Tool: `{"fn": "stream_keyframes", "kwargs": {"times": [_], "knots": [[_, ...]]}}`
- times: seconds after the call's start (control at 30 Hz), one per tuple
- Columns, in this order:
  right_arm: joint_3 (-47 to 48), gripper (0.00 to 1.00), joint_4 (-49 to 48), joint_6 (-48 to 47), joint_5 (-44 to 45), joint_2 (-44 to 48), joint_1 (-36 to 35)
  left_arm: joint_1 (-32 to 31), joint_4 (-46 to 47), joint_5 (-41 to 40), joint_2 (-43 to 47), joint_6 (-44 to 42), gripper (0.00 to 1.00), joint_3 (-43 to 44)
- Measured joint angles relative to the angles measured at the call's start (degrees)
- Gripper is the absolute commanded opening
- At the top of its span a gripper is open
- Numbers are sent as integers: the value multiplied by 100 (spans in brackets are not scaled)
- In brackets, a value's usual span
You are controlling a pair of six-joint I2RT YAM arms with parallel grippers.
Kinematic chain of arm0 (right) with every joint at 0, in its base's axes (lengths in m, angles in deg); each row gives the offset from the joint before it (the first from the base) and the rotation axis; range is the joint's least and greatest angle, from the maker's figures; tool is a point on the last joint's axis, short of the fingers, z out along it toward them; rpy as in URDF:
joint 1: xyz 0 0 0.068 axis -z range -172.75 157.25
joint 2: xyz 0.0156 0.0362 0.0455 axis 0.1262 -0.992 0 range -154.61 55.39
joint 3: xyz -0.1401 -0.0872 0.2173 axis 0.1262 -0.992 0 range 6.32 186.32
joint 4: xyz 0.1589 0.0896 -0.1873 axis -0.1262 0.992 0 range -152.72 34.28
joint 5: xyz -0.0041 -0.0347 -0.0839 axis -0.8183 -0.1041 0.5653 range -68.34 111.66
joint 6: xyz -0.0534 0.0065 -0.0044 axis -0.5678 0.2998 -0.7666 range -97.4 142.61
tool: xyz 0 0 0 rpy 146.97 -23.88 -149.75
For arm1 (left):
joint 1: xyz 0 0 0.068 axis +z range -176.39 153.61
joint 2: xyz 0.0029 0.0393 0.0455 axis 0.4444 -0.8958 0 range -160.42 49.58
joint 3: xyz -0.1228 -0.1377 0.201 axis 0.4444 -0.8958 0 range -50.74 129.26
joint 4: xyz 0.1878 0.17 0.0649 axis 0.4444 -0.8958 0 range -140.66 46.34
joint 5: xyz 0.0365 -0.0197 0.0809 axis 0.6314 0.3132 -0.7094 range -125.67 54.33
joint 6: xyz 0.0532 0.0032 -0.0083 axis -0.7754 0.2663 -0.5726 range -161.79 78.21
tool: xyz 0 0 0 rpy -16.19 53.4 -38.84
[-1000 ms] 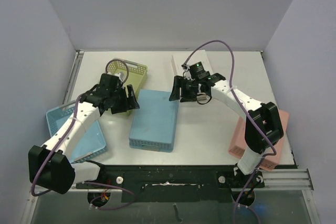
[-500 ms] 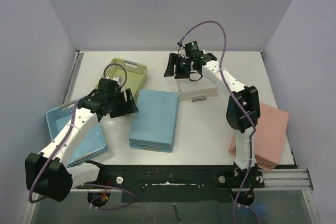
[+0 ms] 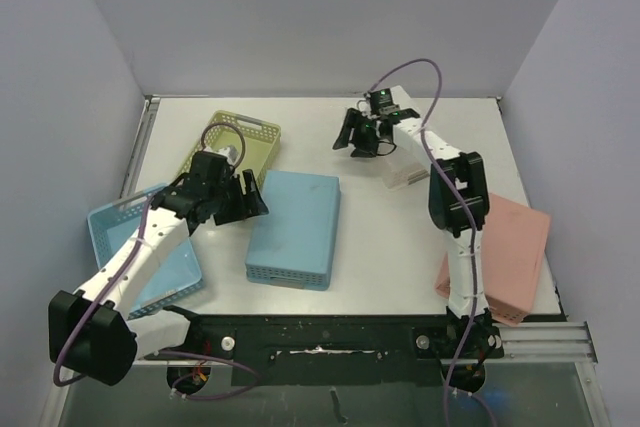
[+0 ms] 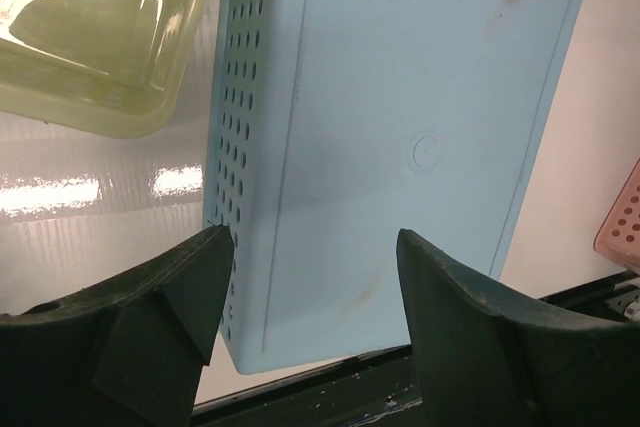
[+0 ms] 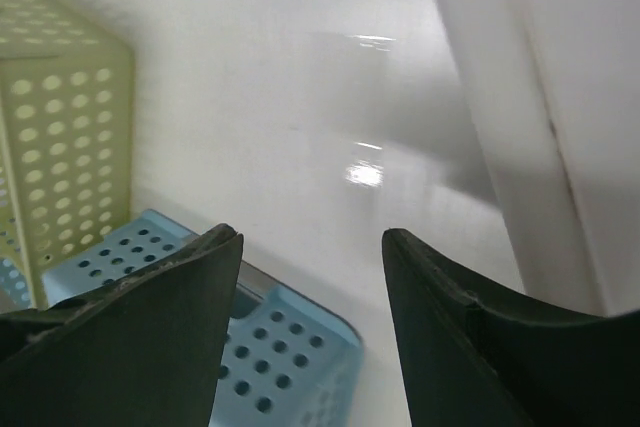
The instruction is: Turn the large container upside down
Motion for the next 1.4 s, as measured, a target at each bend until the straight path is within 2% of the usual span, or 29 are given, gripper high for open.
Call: {"fn": "stream_keyframes", "kwargs": {"times": [0.13, 0.33, 0.6, 0.73, 0.93, 1.1, 1.27, 1.33, 1.4], "knots": [[-1458, 60, -304, 195, 149, 925, 769, -20, 153, 4, -345, -46, 66, 48], [-2468, 61, -422, 153, 487, 2124, 1777, -31, 157, -221, -1172, -229, 66, 529], [-3582, 61, -680, -87, 168, 3753, 1604, -269, 470, -463, -1757, -267, 65, 678], [-4172, 63, -603, -251, -55, 4452, 1486, -828, 623, -428, -2319, -109, 64, 896], [-4625, 66, 74, -597, 81, 5578, 1729, -2079, 1163, 48, -3475, 57, 64, 2334], [-4583, 69, 411, -807, 116, 6439, 2144, -2579, 1432, 726, -3932, 52, 67, 3296], [-4483, 69, 448, -914, -153, 6675, 2109, -2286, 1344, 809, -3543, -210, 68, 3552], [-4476, 69, 435, -916, -120, 6605, 1731, -1823, 1209, 824, -3230, -323, 68, 3521], [-4478, 69, 356, -879, -35, 6430, 1029, -1069, 1097, 761, -2907, -413, 68, 3458]]}}
